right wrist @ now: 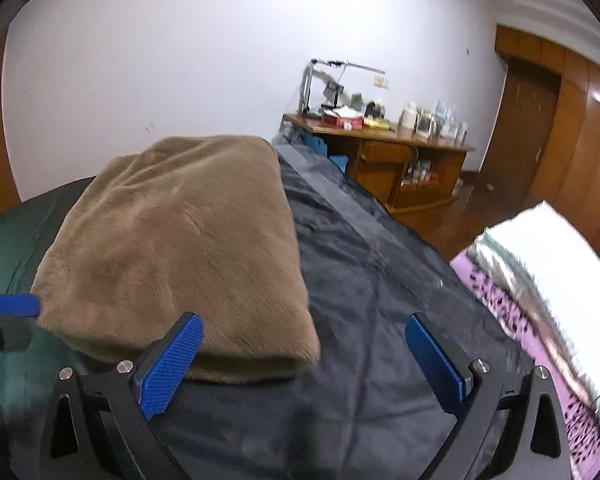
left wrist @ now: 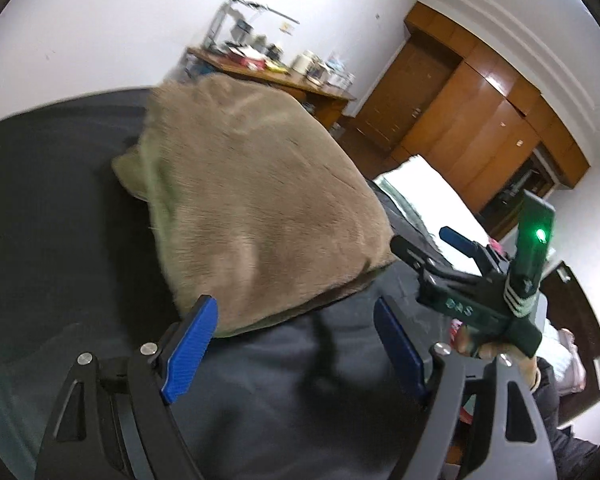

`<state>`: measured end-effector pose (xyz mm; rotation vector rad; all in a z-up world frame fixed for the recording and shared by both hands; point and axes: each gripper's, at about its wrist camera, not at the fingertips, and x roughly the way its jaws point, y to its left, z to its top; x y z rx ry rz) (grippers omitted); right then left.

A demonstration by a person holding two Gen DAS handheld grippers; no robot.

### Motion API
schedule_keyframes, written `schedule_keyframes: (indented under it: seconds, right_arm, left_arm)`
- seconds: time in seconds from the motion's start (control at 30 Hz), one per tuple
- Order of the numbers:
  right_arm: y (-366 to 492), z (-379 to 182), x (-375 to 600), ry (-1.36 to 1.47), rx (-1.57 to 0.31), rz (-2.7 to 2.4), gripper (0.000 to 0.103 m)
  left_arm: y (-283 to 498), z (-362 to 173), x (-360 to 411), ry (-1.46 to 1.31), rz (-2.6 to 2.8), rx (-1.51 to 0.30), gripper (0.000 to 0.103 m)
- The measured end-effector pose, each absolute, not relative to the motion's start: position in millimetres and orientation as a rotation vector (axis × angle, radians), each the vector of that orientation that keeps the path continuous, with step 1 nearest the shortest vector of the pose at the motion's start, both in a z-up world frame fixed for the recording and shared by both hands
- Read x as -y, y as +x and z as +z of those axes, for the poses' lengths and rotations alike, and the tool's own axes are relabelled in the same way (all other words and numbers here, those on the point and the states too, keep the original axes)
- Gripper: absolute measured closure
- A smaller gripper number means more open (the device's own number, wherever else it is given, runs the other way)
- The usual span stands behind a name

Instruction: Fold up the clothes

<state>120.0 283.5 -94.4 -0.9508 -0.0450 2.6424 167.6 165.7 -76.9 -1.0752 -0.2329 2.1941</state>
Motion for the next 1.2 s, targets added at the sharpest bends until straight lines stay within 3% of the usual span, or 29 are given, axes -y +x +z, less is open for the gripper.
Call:
schedule_keyframes:
  seconds: [0.33, 1.2]
  right_arm:
    - [69.7, -119.5, -239.5, -1.048, 0.002, 2.758, 0.001]
    - [76.1, -151.6, -242.0, -1.136, -0.114, 2.736, 0.000]
  left_arm:
    - [180.1, -85.1, -132.2, -1.056, 2.400, 0.177, 0.018]
    - [168.0, -110.8, -151.1, -1.170, 2.488, 0.083, 0.018]
